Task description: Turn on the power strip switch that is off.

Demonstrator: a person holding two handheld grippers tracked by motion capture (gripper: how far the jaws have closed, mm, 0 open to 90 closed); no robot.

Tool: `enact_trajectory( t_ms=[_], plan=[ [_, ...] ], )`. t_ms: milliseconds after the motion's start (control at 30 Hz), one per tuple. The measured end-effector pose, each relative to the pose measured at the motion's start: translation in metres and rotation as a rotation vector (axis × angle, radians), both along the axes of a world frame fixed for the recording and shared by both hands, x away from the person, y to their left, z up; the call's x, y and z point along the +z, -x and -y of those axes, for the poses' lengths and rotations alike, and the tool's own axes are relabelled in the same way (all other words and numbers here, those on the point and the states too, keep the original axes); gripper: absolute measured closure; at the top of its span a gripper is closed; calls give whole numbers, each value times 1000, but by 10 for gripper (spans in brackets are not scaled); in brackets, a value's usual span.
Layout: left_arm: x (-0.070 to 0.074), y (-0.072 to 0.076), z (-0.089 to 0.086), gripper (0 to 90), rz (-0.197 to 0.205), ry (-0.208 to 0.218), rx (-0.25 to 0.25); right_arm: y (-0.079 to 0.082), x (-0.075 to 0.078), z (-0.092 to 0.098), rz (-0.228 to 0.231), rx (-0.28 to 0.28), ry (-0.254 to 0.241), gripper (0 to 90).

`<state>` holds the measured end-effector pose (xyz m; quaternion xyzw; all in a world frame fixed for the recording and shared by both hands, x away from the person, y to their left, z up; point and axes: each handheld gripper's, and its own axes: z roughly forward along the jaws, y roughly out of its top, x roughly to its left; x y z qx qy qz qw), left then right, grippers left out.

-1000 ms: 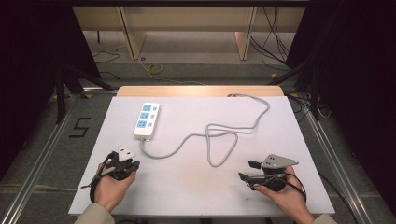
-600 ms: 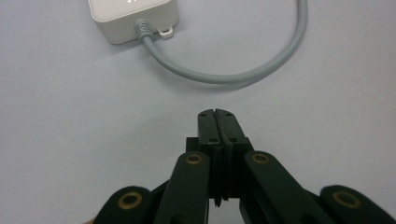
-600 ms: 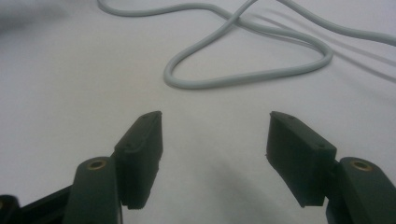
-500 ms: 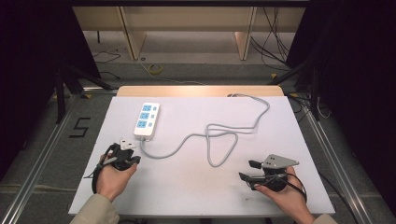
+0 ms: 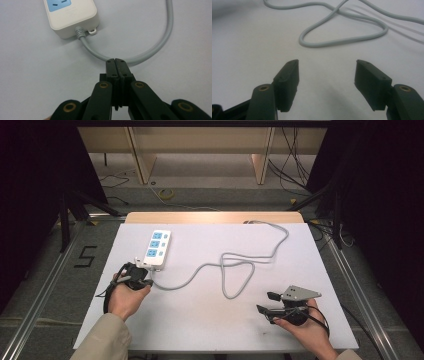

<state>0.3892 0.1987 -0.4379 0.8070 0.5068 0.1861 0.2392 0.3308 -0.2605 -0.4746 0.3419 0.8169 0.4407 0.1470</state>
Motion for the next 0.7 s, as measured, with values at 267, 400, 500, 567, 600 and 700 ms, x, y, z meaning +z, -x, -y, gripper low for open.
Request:
enact_trajectory(
  t_ms=[267, 400, 500, 567, 600, 700],
  plan=[
    [4, -11, -2, 899, -8, -22, 1, 0, 0, 1, 2, 4, 4, 374],
    [6, -16, -3, 899, -10, -29, 2, 0, 0, 1, 3, 4, 5, 372],
    [7, -18, -3, 899, -14, -36, -2, 0, 0, 1, 5, 3, 5, 370],
    [7, -20, -4, 899, -14, -34, -1, 0, 0, 1, 5, 4, 5, 370],
    [7, -21, -4, 899, -15, -34, 2, 0, 0, 1, 5, 4, 5, 370],
    [7, -25, -5, 899, -21, -34, 0, 0, -1, 1, 2, 4, 5, 369]
  ],
)
